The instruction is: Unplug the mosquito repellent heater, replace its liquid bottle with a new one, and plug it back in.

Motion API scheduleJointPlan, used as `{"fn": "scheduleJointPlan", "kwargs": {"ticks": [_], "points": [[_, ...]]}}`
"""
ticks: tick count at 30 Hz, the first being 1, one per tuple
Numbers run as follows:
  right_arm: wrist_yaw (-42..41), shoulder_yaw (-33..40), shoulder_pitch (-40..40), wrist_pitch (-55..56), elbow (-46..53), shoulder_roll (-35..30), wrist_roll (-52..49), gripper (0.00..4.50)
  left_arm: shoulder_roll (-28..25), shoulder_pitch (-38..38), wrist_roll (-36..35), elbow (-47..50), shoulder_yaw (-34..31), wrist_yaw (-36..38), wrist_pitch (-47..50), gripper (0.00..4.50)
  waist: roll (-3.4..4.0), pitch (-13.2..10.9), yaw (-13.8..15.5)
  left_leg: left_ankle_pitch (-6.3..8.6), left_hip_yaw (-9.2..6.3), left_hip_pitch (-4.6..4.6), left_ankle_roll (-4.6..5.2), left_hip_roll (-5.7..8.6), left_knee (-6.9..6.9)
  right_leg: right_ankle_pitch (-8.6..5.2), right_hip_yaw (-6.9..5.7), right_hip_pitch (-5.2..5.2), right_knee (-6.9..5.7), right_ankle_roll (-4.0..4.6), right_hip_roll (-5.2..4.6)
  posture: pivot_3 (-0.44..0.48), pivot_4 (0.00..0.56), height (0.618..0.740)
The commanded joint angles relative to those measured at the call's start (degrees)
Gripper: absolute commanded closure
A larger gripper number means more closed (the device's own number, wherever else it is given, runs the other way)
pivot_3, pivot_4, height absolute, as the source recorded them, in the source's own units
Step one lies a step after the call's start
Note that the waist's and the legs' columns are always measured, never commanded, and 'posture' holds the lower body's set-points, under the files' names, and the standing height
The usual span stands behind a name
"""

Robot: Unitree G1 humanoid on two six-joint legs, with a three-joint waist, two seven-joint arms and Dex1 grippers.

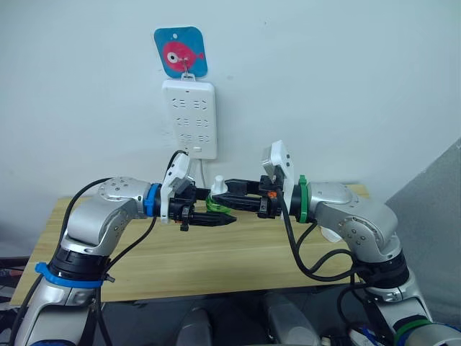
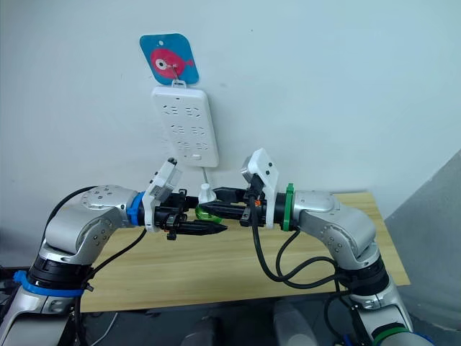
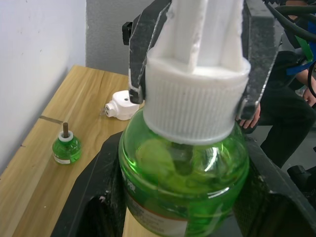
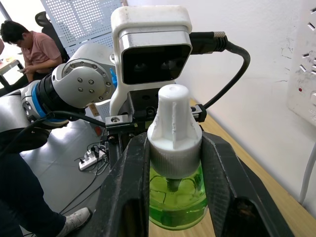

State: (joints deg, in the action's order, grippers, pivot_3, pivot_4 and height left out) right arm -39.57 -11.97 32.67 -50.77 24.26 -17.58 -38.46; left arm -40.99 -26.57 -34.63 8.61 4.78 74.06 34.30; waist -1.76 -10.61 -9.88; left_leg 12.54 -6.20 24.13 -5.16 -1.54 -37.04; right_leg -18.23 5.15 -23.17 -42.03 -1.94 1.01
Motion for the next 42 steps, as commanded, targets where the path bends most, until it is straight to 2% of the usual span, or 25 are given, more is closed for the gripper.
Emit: {"fn": "scheduleJointPlan", "kwargs": {"ticks": [1,4,8,12,19,22,26,27,32,37,39,42], "points": [[-0.35,0.68,0.89,1.05,2.15,-0.6,-0.43,2.41,0.99,0.51,1.16,-0.09,-1.24,-2.02,-2.41,2.23,0.0,0.21,0.02,0.0,-0.01,0.0,0.0,0.0,0.0,0.0,0.0,0.0,0.0,0.0,0.0,-0.146,0.085,0.71],[1.22,0.73,0.51,1.92,2.9,-2.49,2.44,1.34,4.45,1.46,2.94,-1.01,-1.85,-6.52,-5.8,2.23,0.01,0.67,0.09,0.0,0.01,-0.01,0.0,0.0,0.0,0.0,0.02,0.01,0.0,0.0,0.0,-0.153,0.082,0.71],[6.0,1.24,-1.79,3.63,5.85,-3.0,5.75,1.3,9.74,3.35,6.81,-1.67,-2.22,-13.26,-11.96,2.23,-0.04,0.95,0.14,0.0,0.02,-0.02,0.01,0.01,-0.03,0.0,0.05,0.04,0.01,-0.01,0.0,-0.161,0.084,0.71],[13.57,-0.61,-4.53,5.37,8.61,1.29,9.68,1.3,13.61,5.91,9.76,-1.41,-1.84,-17.81,-16.88,2.23,-0.01,1.23,-0.16,0.0,0.06,-0.04,0.01,0.01,0.0,0.0,0.12,0.03,0.0,0.0,-0.02,-0.172,0.082,0.71],[16.3,-4.29,-5.91,8.89,6.44,4.58,14.87,1.3,15.87,6.27,11.05,-2.45,-1.24,-19.88,-19.39,2.23,0.01,2.17,-0.95,0.0,0.06,-0.1,0.01,0.02,0.01,0.02,0.13,0.07,-0.02,0.02,0.05,-0.182,0.077,0.71],[15.93,-4.18,-5.56,10.81,4.56,5.27,15.98,1.92,15.58,5.79,11.16,-3.27,-1.29,-19.55,-19.96,2.23,0.0,2.54,-1.17,0.01,0.07,-0.18,0.02,0.08,0.01,0.02,0.14,0.16,0.01,0.02,0.23,-0.178,0.071,0.71],[13.84,-4.43,-5.29,12.19,3.54,5.09,15.89,3.35,14.95,6.23,10.94,-3.15,-1.28,-18.8,-20.21,2.23,0.0,2.61,-1.3,0.01,0.03,-0.29,0.02,0.09,0.02,0.01,0.12,0.3,0.04,0.02,0.3,-0.169,0.066,0.71],[12.96,-4.57,-5.39,12.28,3.41,4.9,15.54,3.52,14.88,6.35,10.87,-3.03,-1.31,-18.78,-20.16,2.23,0.0,2.63,-1.3,0.01,0.03,-0.3,0.02,0.09,0.02,0.01,0.11,0.3,0.04,0.02,0.31,-0.169,0.066,0.71],[4.04,-6.09,-3.59,15.5,0.55,2.19,14.36,3.51,13.49,6.84,10.09,-2.45,-1.04,-16.5,-19.29,2.23,0.0,2.66,-1.3,0.01,0.01,-0.32,0.02,0.08,0.02,0.01,0.1,0.33,0.05,0.02,0.32,-0.162,0.06,0.71],[-18.32,-7.8,5.6,20.65,-8.71,-5.47,12.1,3.51,10.03,7.31,9.99,-2.36,0.45,-9.91,-19.99,2.23,0.01,2.66,-1.37,0.01,0.0,-0.43,0.02,0.11,0.02,0.01,0.04,0.47,0.1,0.02,0.34,-0.163,0.059,0.71],[-26.24,-9.42,9.48,18.46,-11.88,-8.88,11.09,3.51,10.12,7.19,10.02,-2.65,0.43,-9.84,-20.23,2.23,0.02,2.66,-1.32,0.03,-0.05,-0.7,0.04,0.09,0.08,-0.01,-0.02,0.8,0.24,0.04,0.34,-0.154,0.053,0.71],[-30.34,-8.67,11.09,13.25,-12.41,-10.52,7.08,3.51,10.9,7.27,9.91,-2.44,0.31,-10.73,-20.25,2.23,-0.02,2.69,-1.24,0.04,-0.1,-0.84,0.05,0.08,0.13,-0.01,-0.06,1.02,0.4,0.04,0.33,-0.144,0.051,0.71]]}}
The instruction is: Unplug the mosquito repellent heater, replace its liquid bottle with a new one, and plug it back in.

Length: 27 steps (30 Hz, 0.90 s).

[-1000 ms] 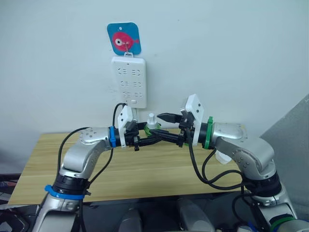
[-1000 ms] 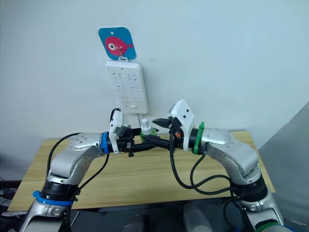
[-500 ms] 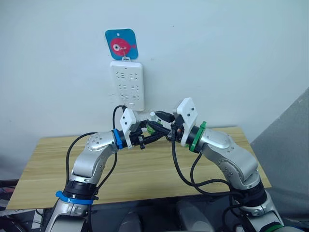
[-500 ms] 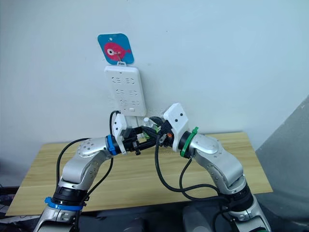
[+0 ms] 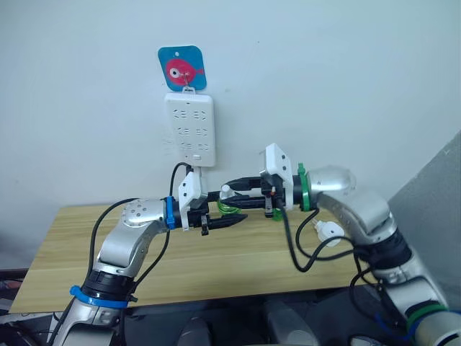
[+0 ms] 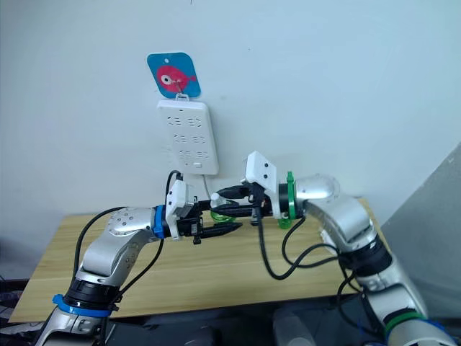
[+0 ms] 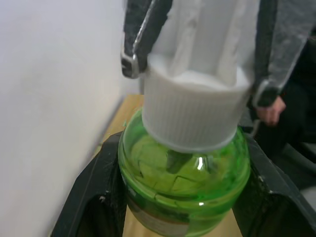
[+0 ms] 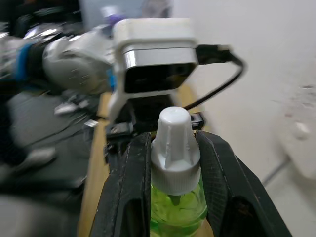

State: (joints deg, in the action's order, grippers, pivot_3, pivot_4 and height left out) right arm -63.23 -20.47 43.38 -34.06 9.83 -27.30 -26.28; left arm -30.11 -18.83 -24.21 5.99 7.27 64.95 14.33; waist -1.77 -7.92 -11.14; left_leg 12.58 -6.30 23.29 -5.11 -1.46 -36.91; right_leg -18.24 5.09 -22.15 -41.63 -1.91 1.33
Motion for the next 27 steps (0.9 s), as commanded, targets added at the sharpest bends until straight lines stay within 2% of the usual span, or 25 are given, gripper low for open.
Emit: {"fn": "scheduleJointPlan", "kwargs": {"ticks": [1,2,3,7,11,17,21,26,27], "points": [[-6.45,0.6,-0.04,-4.65,2.54,-0.64,-6.25,3.51,0.32,-0.26,-0.58,0.45,-2.31,-2.16,-0.16,2.23,-0.01,0.01,0.02,0.0,-0.02,0.01,0.0,0.0,0.0,0.0,-0.01,0.0,0.01,0.0,0.0,-0.144,0.051,0.71],[-5.04,1.27,-0.95,-4.44,3.2,-0.37,-5.97,3.51,0.55,0.17,-0.7,0.88,-2.4,-2.68,0.01,2.23,-0.01,0.01,0.02,0.0,-0.02,0.01,0.0,-0.02,-0.01,0.0,0.0,0.01,0.01,0.0,-0.01,-0.144,0.051,0.71],[-3.91,1.73,-1.61,-4.17,3.62,-0.11,-5.44,2.78,0.69,0.47,-0.77,1.18,-2.46,-2.98,0.15,2.23,0.0,0.01,0.02,0.0,-0.02,0.01,0.0,-0.02,-0.01,0.0,0.01,0.0,0.01,0.01,-0.02,-0.144,0.051,0.71],[5.98,5.71,-5.91,-2.78,8.26,1.95,-2.31,1.34,1.57,1.88,-1.0,2.27,-2.97,-5.5,0.64,2.23,0.0,0.02,-0.04,0.01,-0.02,0.01,0.0,-0.06,-0.01,0.0,0.03,-0.01,0.0,0.0,-0.02,-0.152,0.058,0.71],[17.45,9.36,-14.0,-3.4,17.36,3.13,0.64,1.31,3.39,2.95,-0.13,2.51,-3.53,-9.39,-0.27,2.23,0.0,0.02,0.2,0.01,-0.02,0.04,-0.01,-0.07,-0.02,-0.01,0.04,-0.02,-0.01,-0.02,-0.03,-0.159,0.063,0.71],[31.3,5.93,-20.87,-4.06,24.08,8.82,6.5,1.31,5.03,3.67,0.62,2.93,-2.82,-11.84,-1.04,2.23,0.01,0.03,0.01,0.01,0.09,0.02,-0.01,-0.04,-0.05,-0.13,0.17,-0.02,-0.01,-0.25,-0.01,-0.192,0.071,0.71],[35.57,2.9,-20.2,-3.68,22.07,12.34,9.9,1.31,5.65,3.16,0.97,2.77,-2.33,-12.26,-1.11,2.23,0.02,0.04,-0.18,0.01,0.13,-0.05,-0.01,-0.09,-0.02,-0.13,0.23,-0.02,-0.01,-0.25,0.15,-0.204,0.071,0.71],[35.96,1.33,-19.08,-3.22,19.38,14.38,10.67,1.31,5.61,2.05,1.09,2.81,-2.24,-12.47,-0.76,2.23,0.02,0.04,-0.17,0.01,0.13,-0.04,-0.01,-0.08,-0.02,-0.13,0.25,-0.01,-0.01,-0.24,0.17,-0.204,0.071,0.71],[35.87,1.23,-18.85,-3.0,18.93,14.57,10.66,1.48,5.59,1.92,1.05,2.93,-2.25,-12.55,-0.59,2.23,0.02,0.04,-0.16,0.01,0.13,-0.04,-0.01,-0.08,-0.02,-0.13,0.24,-0.01,-0.01,-0.25,0.17,-0.195,0.069,0.71]]}}
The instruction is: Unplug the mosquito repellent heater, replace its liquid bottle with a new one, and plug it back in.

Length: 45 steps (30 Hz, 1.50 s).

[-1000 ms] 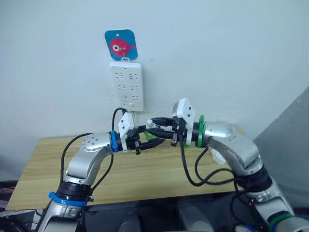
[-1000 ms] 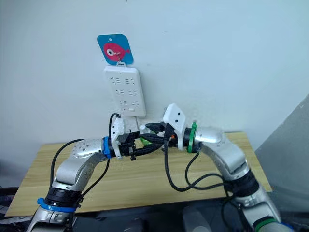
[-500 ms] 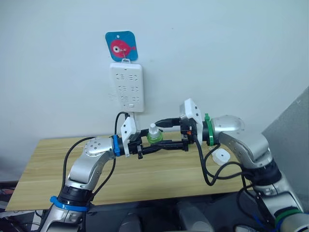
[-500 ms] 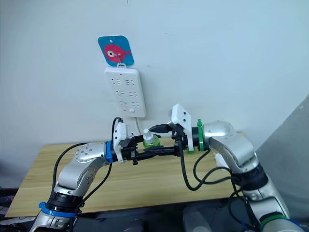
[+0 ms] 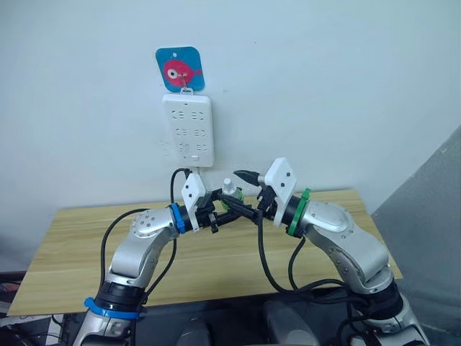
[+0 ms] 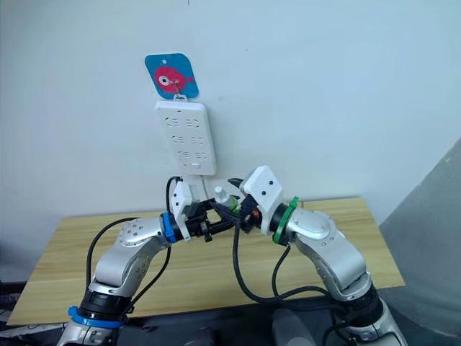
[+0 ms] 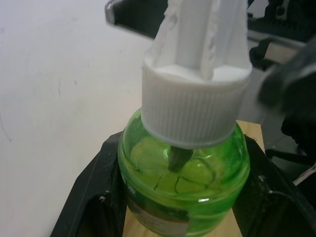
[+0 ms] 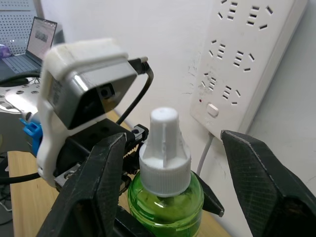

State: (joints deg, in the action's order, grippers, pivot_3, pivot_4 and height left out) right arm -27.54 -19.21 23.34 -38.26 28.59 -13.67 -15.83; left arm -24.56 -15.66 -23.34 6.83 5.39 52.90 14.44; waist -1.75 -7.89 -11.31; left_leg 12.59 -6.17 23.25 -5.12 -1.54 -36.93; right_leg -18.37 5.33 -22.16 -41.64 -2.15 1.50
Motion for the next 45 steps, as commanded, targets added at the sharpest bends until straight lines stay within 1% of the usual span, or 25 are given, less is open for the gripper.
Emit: {"fn": "scheduleJointPlan", "kwargs": {"ticks": [1,3,6,7,9,12,14,16,17,18,21,23,24,27,30,31,33,35,36,38,40,45], "points": [[0.04,0.05,1.3,1.33,-0.12,1.15,0.07,1.68,0.03,-1.32,0.18,2.22,-0.34,-0.58,-0.59,2.23,0.0,0.0,0.01,0.0,-0.01,0.0,0.0,0.0,0.0,0.0,-0.01,0.0,0.0,0.0,0.0,-0.191,0.068,0.71],[-0.51,0.24,1.4,1.66,-0.5,1.38,-0.27,2.2,-0.02,-1.36,0.08,2.59,-0.36,-0.76,-0.26,2.23,0.0,0.0,0.03,0.0,-0.01,0.0,0.0,-0.01,0.01,0.0,-0.01,0.0,0.0,0.0,0.01,-0.187,0.068,0.71],[-1.97,0.59,1.43,2.03,-0.6,1.39,-1.29,3.32,-0.23,-1.19,-0.06,3.25,-0.27,-0.94,0.15,2.23,0.0,0.0,0.05,0.0,-0.01,0.0,0.0,-0.01,0.01,0.0,-0.01,0.0,0.0,0.0,0.0,-0.182,0.066,0.71],[-2.38,0.7,1.39,2.13,-0.56,1.35,-1.53,3.41,-0.27,-1.13,-0.1,3.4,-0.25,-1.01,0.26,2.23,0.0,0.0,0.05,0.0,-0.01,0.0,0.0,0.0,0.01,0.0,-0.01,0.0,0.0,0.0,0.0,-0.182,0.066,0.71],[-4.15,0.9,1.32,2.3,-0.33,0.81,-2.52,3.4,-0.48,-0.92,-0.22,3.83,-0.23,-1.03,0.56,2.23,0.0,0.0,0.08,0.0,-0.02,0.0,0.0,-0.01,0.01,0.0,-0.01,0.0,0.0,0.0,0.01,-0.176,0.066,0.71],[-14.91,0.81,3.87,4.32,-1.81,-3.32,-6.51,3.4,-2.49,-0.11,-1.66,5.33,-0.01,1.51,2.44,2.23,0.0,0.0,0.09,0.0,0.0,0.0,0.0,0.0,0.01,0.0,-0.01,0.0,0.01,0.0,0.0,-0.172,0.068,0.71],[-25.17,0.27,8.06,6.27,-5.47,-7.02,-8.8,3.4,-4.58,0.2,-2.13,5.98,0.62,4.81,2.7,2.23,0.01,-0.01,0.07,0.0,0.01,0.0,0.0,0.01,0.0,0.0,-0.02,0.0,0.01,-0.01,0.0,-0.173,0.07,0.71],[-37.59,-1.78,13.59,7.42,-10.68,-11.33,-10.34,3.4,-6.41,0.16,-2.12,6.13,1.3,7.96,1.79,2.23,0.02,-0.02,-0.04,0.0,0.03,-0.11,0.01,0.0,0.02,-0.01,0.0,0.06,0.01,-0.01,0.02,-0.169,0.068,0.71],[-41.97,-2.81,15.6,7.51,-12.75,-12.89,-10.56,3.4,-6.72,0.07,-2.36,6.11,1.44,8.6,1.78,2.23,0.06,-0.04,-0.01,0.01,0.08,-0.19,0.01,-0.01,0.06,-0.02,0.03,0.11,0.02,-0.01,0.04,-0.152,0.065,0.71],[-44.66,-3.21,17.34,5.77,-14.43,-13.85,-11.68,3.4,-7.03,0.07,-2.24,6.27,1.83,9.39,1.31,2.23,0.06,-0.03,0.06,0.01,0.11,-0.26,0.01,0.0,0.09,-0.03,0.05,0.17,0.03,0.0,0.05,-0.142,0.061,0.71],[-47.31,-2.56,19.17,1.96,-15.64,-14.74,-14.57,3.4,-7.13,0.42,-2.23,7.06,2.29,10.06,0.96,2.23,0.06,-0.02,0.2,0.04,-0.08,-0.33,0.05,-0.11,0.19,-0.03,-0.15,0.39,0.3,0.02,0.11,-0.127,0.055,0.71],[-46.63,-1.61,18.6,1.88,-15.62,-14.28,-14.95,3.4,-6.94,0.34,-2.02,7.18,2.38,10.01,0.54,2.23,0.06,-0.02,0.26,0.05,-0.09,-0.29,0.07,-0.09,0.21,-0.03,-0.14,0.4,0.37,0.04,0.1,-0.127,0.058,0.71],[-45.89,-1.17,18.15,2.09,-15.32,-14.15,-14.74,2.67,-6.7,0.16,-1.92,7.12,2.26,9.66,0.44,2.23,0.06,-0.02,0.29,0.05,-0.09,-0.27,0.06,-0.08,0.2,-0.02,-0.14,0.4,0.39,0.04,0.06,-0.127,0.058,0.71],[-41.43,1.13,16.86,3.89,-14.11,-13.51,-13.17,1.74,-6.23,-0.64,-1.88,6.55,1.71,8.72,0.56,2.23,0.06,-0.01,0.34,0.06,-0.06,-0.28,0.06,-0.04,0.15,-0.02,-0.12,0.42,0.4,0.02,0.0,-0.134,0.051,0.71],[-36.41,4.92,14.09,3.67,-10.92,-14.27,-12.75,1.74,-5.99,-1.09,-2.68,6.31,1.33,7.65,1.72,2.23,0.06,-0.01,0.39,0.05,-0.06,-0.28,0.06,-0.04,0.11,-0.03,-0.11,0.43,0.4,0.01,0.0,-0.134,0.051,0.71],[-34.73,5.93,12.77,3.49,-9.4,-14.56,-12.68,1.74,-5.92,-1.02,-3.05,6.37,1.16,7.32,2.21,2.23,0.05,-0.01,0.46,0.05,-0.05,-0.27,0.06,-0.03,0.12,-0.03,-0.1,0.43,0.41,0.01,0.0,-0.148,0.053,0.71],[-28.88,8.37,9.5,3.19,-5.83,-13.51,-12.13,1.74,-5.94,-0.91,-3.09,6.25,1.05,7.28,2.26,2.23,0.05,-0.01,0.5,0.06,-0.06,-0.27,0.05,-0.03,0.13,-0.03,-0.11,0.44,0.44,0.0,-0.01,-0.157,0.054,0.71],[-23.47,9.04,6.25,3.46,-2.23,-11.99,-10.89,1.74,-5.75,-0.78,-2.74,5.8,1.0,7.24,1.85,2.23,0.06,0.0,0.42,0.07,-0.05,-0.26,0.05,-0.04,0.15,-0.03,-0.09,0.43,0.45,0.0,-0.01,-0.166,0.054,0.71],[-21.66,8.7,5.09,3.97,-0.99,-11.44,-10.02,1.74,-5.65,-0.71,-2.56,5.6,1.04,7.23,1.61,2.23,0.06,0.0,0.36,0.07,-0.04,-0.26,0.05,-0.04,0.16,-0.03,-0.07,0.43,0.45,0.0,0.0,-0.166,0.054,0.71],[-16.46,7.55,3.09,4.58,0.56,-8.32,-8.07,1.74,-5.19,-0.48,-2.4,5.33,1.09,6.83,1.46,2.23,0.12,0.05,0.06,0.07,-0.01,-0.28,0.05,-0.06,0.15,-0.03,-0.03,0.42,0.44,0.0,0.02,-0.181,0.052,0.71],[-13.56,5.72,2.4,5.16,0.68,-6.41,-5.96,1.74,-4.86,-0.24,-2.18,5.16,1.25,6.72,1.17,2.23,0.16,0.09,-0.12,0.07,0.03,-0.3,0.05,-0.09,0.15,-0.04,0.02,0.42,0.44,-0.01,0.07,-0.181,0.052,0.71],[-11.02,2.39,2.99,6.58,-1.39,-4.55,-2.34,1.74,-4.73,0.16,-2.14,4.9,1.24,6.77,0.85,2.23,0.22,0.17,0.03,0.07,0.04,-0.29,0.04,-0.08,0.15,-0.04,0.05,0.42,0.46,-0.02,0.09,-0.18,0.045,0.71]]}}
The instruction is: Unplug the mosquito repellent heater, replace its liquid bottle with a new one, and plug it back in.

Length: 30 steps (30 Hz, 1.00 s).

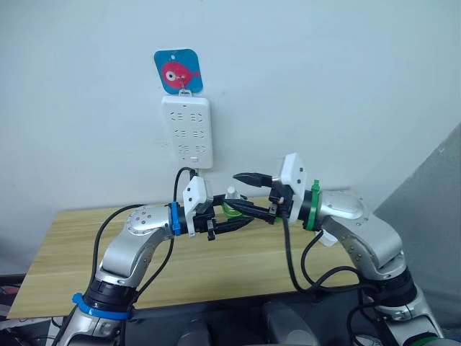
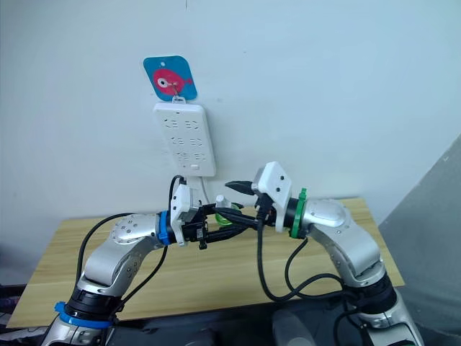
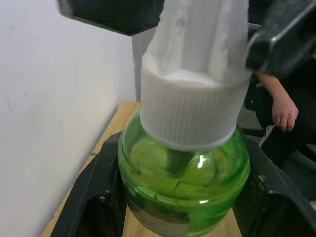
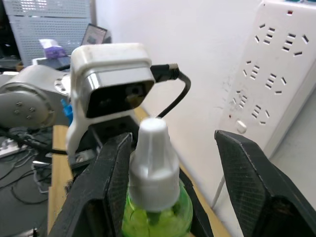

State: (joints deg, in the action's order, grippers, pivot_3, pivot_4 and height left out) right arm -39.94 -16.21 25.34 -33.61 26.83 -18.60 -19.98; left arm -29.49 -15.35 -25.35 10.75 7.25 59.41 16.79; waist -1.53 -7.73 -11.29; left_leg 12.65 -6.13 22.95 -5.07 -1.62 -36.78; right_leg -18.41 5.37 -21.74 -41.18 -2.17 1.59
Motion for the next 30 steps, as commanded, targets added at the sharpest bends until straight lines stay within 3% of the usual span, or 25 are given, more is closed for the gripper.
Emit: {"fn": "scheduleJointPlan", "kwargs": {"ticks": [1,9,18,30], "points": [[1.26,-0.88,1.13,2.19,0.17,0.41,2.02,1.74,0.16,-0.14,-0.08,0.82,-0.64,0.35,-1.65,2.23,0.0,0.01,0.04,0.0,0.0,0.01,0.0,0.01,0.0,0.0,0.0,0.0,0.01,0.0,0.0,-0.18,0.045,0.71],[-2.74,-1.7,1.42,1.52,0.47,-1.4,0.35,1.74,-0.18,-0.02,0.18,-0.44,-1.12,0.66,-2.61,2.23,0.01,0.08,0.11,0.0,-0.02,0.0,0.0,0.02,-0.01,0.0,-0.03,0.01,0.01,0.0,-0.02,-0.162,0.045,0.71],[1.35,-1.56,1.74,1.29,-1.08,0.91,1.71,1.74,-0.26,0.8,0.81,-1.06,-0.53,1.51,-4.45,2.23,0.02,0.09,0.13,0.0,-0.04,0.0,0.0,0.0,0.0,0.0,-0.04,0.01,0.01,0.0,-0.01,-0.164,0.048,0.71],[0.76,-2.84,0.73,0.06,-0.21,0.25,1.66,1.74,-0.1,0.52,0.8,-1.78,-0.47,1.87,-4.64,2.23,0.02,0.11,0.11,0.0,-0.03,0.0,0.0,0.01,-0.01,0.0,-0.02,0.01,0.01,0.0,-0.01,-0.169,0.05,0.71]]}}
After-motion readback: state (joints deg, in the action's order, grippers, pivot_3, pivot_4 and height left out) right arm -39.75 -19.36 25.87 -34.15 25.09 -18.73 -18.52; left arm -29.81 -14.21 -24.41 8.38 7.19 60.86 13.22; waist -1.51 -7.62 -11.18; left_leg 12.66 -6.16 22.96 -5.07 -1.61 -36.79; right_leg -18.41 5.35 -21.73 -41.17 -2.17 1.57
